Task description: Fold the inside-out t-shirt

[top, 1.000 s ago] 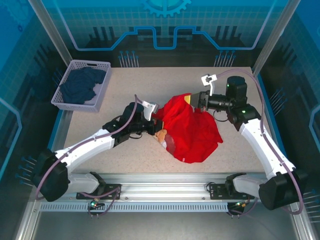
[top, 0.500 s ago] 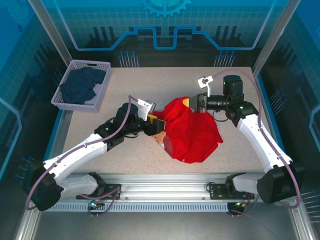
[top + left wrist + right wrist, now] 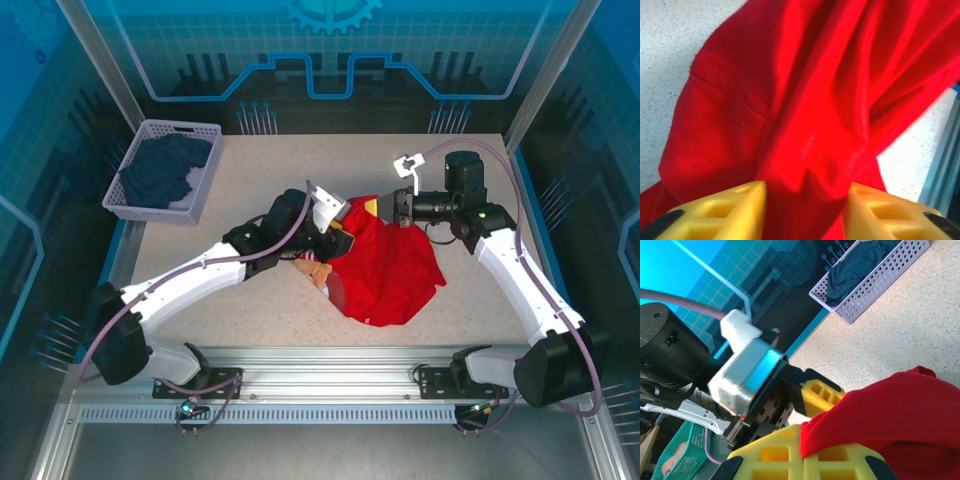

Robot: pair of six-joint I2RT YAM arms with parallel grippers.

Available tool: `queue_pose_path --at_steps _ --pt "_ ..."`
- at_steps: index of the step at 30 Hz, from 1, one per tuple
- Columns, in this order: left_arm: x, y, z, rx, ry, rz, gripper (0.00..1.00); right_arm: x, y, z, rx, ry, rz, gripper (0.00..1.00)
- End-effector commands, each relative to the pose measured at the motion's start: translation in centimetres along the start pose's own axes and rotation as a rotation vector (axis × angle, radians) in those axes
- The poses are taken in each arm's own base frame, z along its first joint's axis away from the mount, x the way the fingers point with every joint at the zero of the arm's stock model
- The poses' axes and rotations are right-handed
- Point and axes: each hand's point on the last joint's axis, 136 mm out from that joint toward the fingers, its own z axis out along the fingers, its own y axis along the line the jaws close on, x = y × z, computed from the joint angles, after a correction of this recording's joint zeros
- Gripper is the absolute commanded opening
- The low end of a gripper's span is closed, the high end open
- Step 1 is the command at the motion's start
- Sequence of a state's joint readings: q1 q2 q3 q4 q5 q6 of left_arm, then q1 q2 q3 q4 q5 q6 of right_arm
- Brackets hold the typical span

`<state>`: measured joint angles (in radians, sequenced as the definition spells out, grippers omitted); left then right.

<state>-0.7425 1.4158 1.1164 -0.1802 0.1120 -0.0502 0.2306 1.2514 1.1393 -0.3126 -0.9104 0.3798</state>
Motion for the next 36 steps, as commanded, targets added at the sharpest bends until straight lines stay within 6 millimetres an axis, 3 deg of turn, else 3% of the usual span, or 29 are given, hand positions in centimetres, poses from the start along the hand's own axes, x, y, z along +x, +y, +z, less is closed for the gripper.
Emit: queue_pose_path --at_steps 1,4,5,7,8,10,16,20,23,27,33,36 --pt "-1.6 -0.3 0.2 0.02 -0.008 -0.007 0.19 0.0 1.4 -0.1 -0.034 0.02 -0.031 0.0" --pt "-3.4 -1.1 -1.3 0.117 -0.063 -0.116 0.0 0.9 -0.2 -0.4 0.086 0.052 -0.04 0.0" --pt "-4.2 -1.5 -2.3 0.164 -0.091 -0.168 0.0 1.4 -1.8 -0.7 0.204 0.065 -0.041 0.02" --pt "-5.6 -2.3 -4.5 0.293 -0.163 -0.329 0.0 2.2 -6.0 -2.4 0.524 0.088 -0.06 0.17" --pt "-6.1 -2.5 -5.4 0.346 -0.197 -0.387 0.0 2.3 -7.3 -3.3 0.646 0.094 -0.089 0.23" --pt "-6.4 -2.7 -6.6 0.417 -0.232 -0.493 0.0 2.2 -8.0 -4.2 0.794 0.109 -0.16 0.33" --pt "-5.5 -2.6 -7.3 0.404 -0.231 -0.54 0.0 2.1 -3.3 -3.6 0.688 0.009 -0.344 0.46" --pt "-5.2 -2.5 -7.2 0.392 -0.225 -0.543 0.0 4.2 0.8 -2.9 0.546 -0.027 -0.497 0.47" --pt "-5.2 -2.5 -7.3 0.39 -0.223 -0.54 0.0 6.3 2.6 -1.2 0.431 -0.019 -0.549 0.44" --pt "-5.3 -2.6 -7.4 0.386 -0.217 -0.533 0.0 7.1 2.4 1.5 0.404 -0.007 -0.567 0.41" --pt "-5.0 -2.6 -7.3 0.389 -0.206 -0.529 0.0 5.1 0.6 3.6 0.482 -0.021 -0.568 0.44" --pt "-4.8 -2.7 -7.2 0.391 -0.203 -0.527 0.0 4.4 -0.5 4.1 0.536 -0.02 -0.559 0.37"
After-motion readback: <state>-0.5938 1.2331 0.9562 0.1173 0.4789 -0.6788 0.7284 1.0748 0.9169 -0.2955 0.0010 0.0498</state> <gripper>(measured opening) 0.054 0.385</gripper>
